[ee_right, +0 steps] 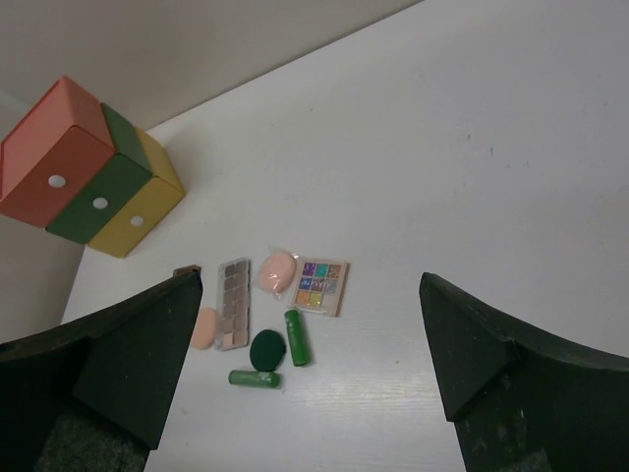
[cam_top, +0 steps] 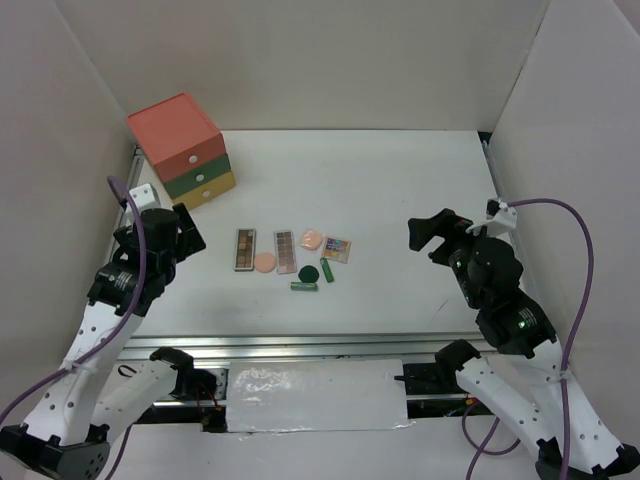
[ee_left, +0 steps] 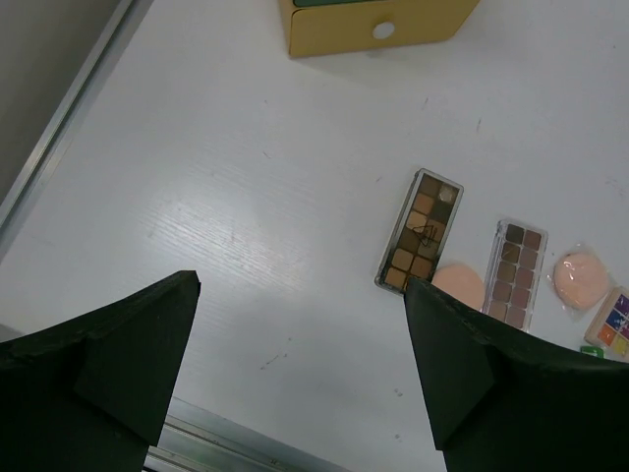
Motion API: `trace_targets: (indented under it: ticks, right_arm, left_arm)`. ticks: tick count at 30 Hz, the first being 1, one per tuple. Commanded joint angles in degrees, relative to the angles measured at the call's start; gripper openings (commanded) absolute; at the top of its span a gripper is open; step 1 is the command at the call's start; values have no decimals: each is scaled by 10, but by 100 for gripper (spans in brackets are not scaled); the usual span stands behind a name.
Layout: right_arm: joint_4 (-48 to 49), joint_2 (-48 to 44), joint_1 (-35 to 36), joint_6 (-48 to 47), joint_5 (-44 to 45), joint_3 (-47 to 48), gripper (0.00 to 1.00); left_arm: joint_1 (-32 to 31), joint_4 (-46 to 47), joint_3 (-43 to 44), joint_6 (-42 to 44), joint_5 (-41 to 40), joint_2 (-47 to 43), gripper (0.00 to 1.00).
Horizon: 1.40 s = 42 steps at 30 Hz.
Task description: Organize the makeup
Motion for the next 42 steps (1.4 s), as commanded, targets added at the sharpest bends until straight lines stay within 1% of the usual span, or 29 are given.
trace_targets:
  ticks: [1,6,9,11,12,14,15,16,19,20,21,22,23,24,25,26,27,28,29,30,31,32,34,35,37,39,40,42]
  right_arm:
    - [43,-2,-3,6,13,-2,100]
    - [40,-19,-2,9,9,-4,100]
    - [54,-41,-2,12,-8,-18,100]
    - [70,-50,-2,18,-41,-30,100]
    - [86,-56,-2,18,-55,-39,100]
    - [102,-58,-2,24,-97,-52,100]
    - [113,-54,-3,30,-117,-54,100]
    - [117,-51,-2,33,-117,-55,100]
    - [112,-24,-3,36,-146,-43,100]
    - [110,-9,-3,34,-158,-34,100]
    - [107,-2,-2,35,-163,-32,100]
    - [105,3,-3,34,-167,-28,100]
    - [105,10,-2,34,-172,-24,100]
    - [107,11,-2,35,-181,-24,100]
    - [109,9,-2,35,-187,-25,100]
    - [115,6,-2,35,-194,-25,100]
    - [117,4,-3,34,-202,-27,100]
    - [117,-2,-2,33,-205,-30,100]
    - [117,-5,-3,34,-205,-32,100]
    - [117,-9,-3,35,-205,-34,100]
    - [117,-16,-2,34,-205,-40,100]
    - [121,-20,-3,35,-203,-44,100]
    - [127,-27,-2,37,-205,-53,100]
    - [130,-29,-2,38,-205,-54,100]
    - [128,-26,-2,36,-205,-48,100]
    - [124,-23,-3,34,-205,-47,100]
    - [125,-21,-2,34,-205,-48,100]
    - [129,-21,-3,36,-204,-54,100]
  left_arm:
    - [11,18,12,-5,11,1,99]
    - [14,14,17,-23,14,3,99]
    - [15,24,16,-49,41,4,99]
    - [17,32,19,-69,58,7,99]
    - [18,37,23,-94,73,17,99]
    - [18,28,46,-134,60,31,100]
    - [17,26,60,-161,54,49,99]
    - [17,27,67,-171,49,59,100]
    - [15,42,97,-187,23,119,95]
    - [9,42,105,-195,7,139,95]
    - [5,44,113,-202,-12,184,95]
    - [1,54,133,-206,-25,210,95]
    - [-7,58,146,-206,-38,234,95]
    - [-12,60,162,-203,-52,289,96]
    - [-15,76,192,-192,-80,319,96]
    - [-20,84,210,-177,-91,377,95]
    - [-25,89,230,-152,-109,404,94]
    - [-29,75,272,-153,-166,434,91]
    - [-32,80,289,-129,-183,483,90]
    - [-33,91,318,-120,-194,502,89]
    - [-32,90,330,-123,-212,521,89]
    - [-32,98,337,-119,-216,545,86]
    - [-32,124,332,-111,-212,554,85]
    - [-32,161,327,-96,-213,557,79]
    - [-32,167,331,-92,-220,566,77]
    - [-31,156,356,-83,-242,584,75]
    - [-31,157,363,-68,-255,591,73]
    - [-30,180,365,-43,-263,591,73]
